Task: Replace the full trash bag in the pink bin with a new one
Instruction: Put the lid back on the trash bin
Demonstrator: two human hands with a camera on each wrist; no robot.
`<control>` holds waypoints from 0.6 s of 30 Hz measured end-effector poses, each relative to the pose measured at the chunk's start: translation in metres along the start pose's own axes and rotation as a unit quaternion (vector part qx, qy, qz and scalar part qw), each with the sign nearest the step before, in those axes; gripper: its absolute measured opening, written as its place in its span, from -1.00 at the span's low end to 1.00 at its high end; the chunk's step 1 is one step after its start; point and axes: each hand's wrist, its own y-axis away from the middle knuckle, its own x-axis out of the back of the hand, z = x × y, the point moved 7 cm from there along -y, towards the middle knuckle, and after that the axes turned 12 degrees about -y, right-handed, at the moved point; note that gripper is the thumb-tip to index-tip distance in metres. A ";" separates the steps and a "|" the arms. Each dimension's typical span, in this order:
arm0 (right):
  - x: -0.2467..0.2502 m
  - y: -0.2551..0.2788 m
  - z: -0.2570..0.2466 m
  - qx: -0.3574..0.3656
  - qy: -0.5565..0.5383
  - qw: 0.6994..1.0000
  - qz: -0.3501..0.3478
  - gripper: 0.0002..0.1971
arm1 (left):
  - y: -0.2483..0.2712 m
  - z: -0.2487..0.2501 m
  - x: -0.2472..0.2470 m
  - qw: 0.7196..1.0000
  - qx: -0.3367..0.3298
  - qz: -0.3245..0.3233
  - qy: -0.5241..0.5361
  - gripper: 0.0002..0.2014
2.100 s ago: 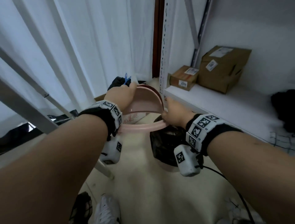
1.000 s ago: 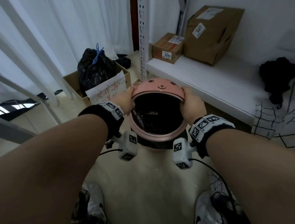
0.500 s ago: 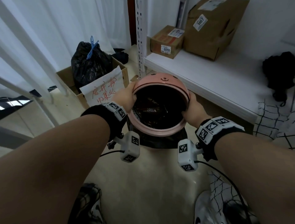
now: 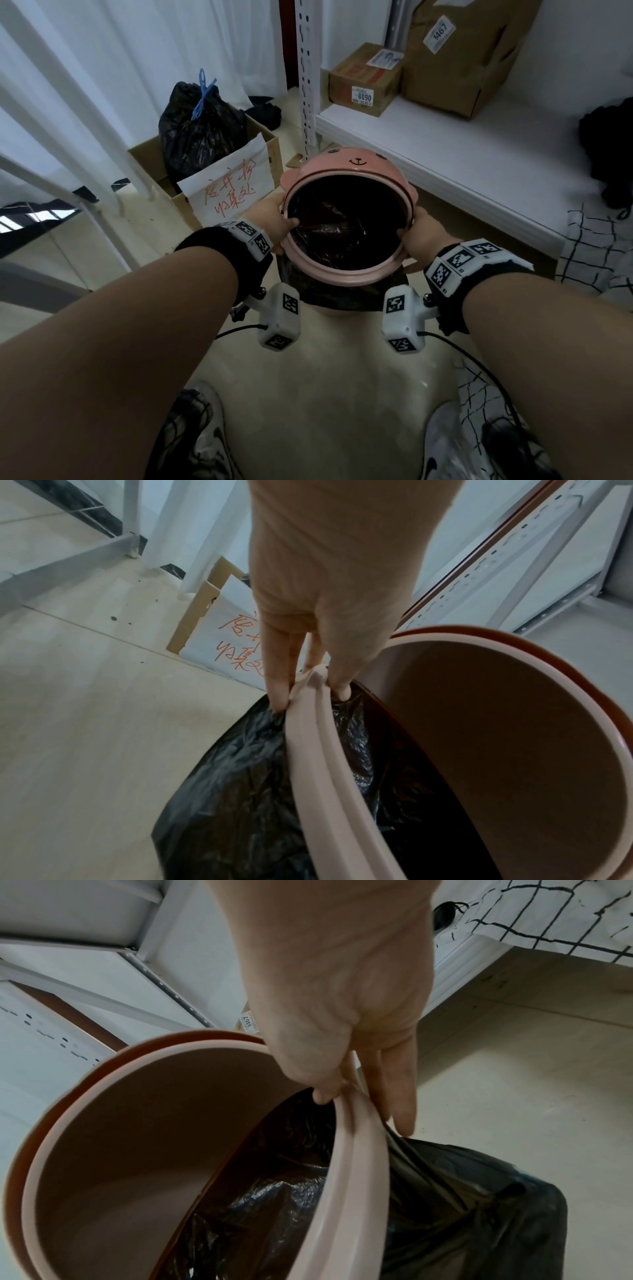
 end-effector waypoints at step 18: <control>-0.003 -0.004 0.000 -0.017 -0.015 1.000 0.008 -0.62 | -0.002 -0.002 -0.006 0.999 0.008 -0.019 0.029 -0.58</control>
